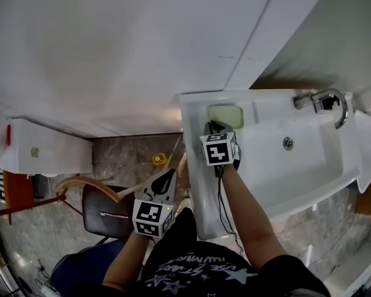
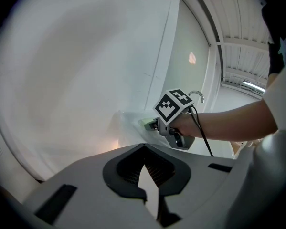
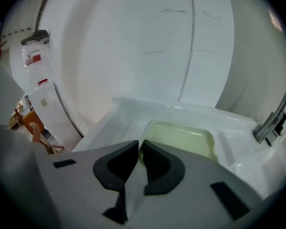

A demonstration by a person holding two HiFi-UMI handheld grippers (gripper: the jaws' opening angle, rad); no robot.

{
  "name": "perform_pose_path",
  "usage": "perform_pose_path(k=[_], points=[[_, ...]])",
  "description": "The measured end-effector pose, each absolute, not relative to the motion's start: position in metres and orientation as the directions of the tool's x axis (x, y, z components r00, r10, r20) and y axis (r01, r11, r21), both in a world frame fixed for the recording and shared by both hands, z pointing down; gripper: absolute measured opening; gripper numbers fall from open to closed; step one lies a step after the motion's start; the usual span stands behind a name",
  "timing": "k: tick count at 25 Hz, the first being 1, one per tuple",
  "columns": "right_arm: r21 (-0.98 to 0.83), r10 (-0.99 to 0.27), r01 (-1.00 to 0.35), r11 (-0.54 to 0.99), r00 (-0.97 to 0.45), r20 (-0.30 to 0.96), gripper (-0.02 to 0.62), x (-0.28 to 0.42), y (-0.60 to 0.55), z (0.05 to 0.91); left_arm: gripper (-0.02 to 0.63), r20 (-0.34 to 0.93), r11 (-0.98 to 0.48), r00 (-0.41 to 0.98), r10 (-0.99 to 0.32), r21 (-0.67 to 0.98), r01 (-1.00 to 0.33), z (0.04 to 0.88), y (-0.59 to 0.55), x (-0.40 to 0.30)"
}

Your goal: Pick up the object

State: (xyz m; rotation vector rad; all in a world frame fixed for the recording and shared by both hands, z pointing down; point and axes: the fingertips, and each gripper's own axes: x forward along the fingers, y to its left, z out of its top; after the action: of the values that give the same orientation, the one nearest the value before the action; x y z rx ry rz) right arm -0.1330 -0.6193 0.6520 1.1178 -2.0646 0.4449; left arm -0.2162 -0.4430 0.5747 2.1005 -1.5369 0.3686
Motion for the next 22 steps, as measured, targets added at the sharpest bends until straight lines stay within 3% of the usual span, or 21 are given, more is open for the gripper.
perform_pose_path(k=[18,22], points=[[0.015,-0.66,-0.836,0.549,-0.422,0.621,0.041,-0.078,-0.536,0.563,0.017,0.394,-0.183,0.249,-0.885,0.199,-0.963,0.511,-0.399,-0.18],[0.005,-0.676,-0.844,0.536,-0.426,0.601,0.041,-0.06,-0.506,0.548,0.017,0.359,-0.207,0.236,-0.903,0.118,-0.971,0.488,-0.391,-0.157]])
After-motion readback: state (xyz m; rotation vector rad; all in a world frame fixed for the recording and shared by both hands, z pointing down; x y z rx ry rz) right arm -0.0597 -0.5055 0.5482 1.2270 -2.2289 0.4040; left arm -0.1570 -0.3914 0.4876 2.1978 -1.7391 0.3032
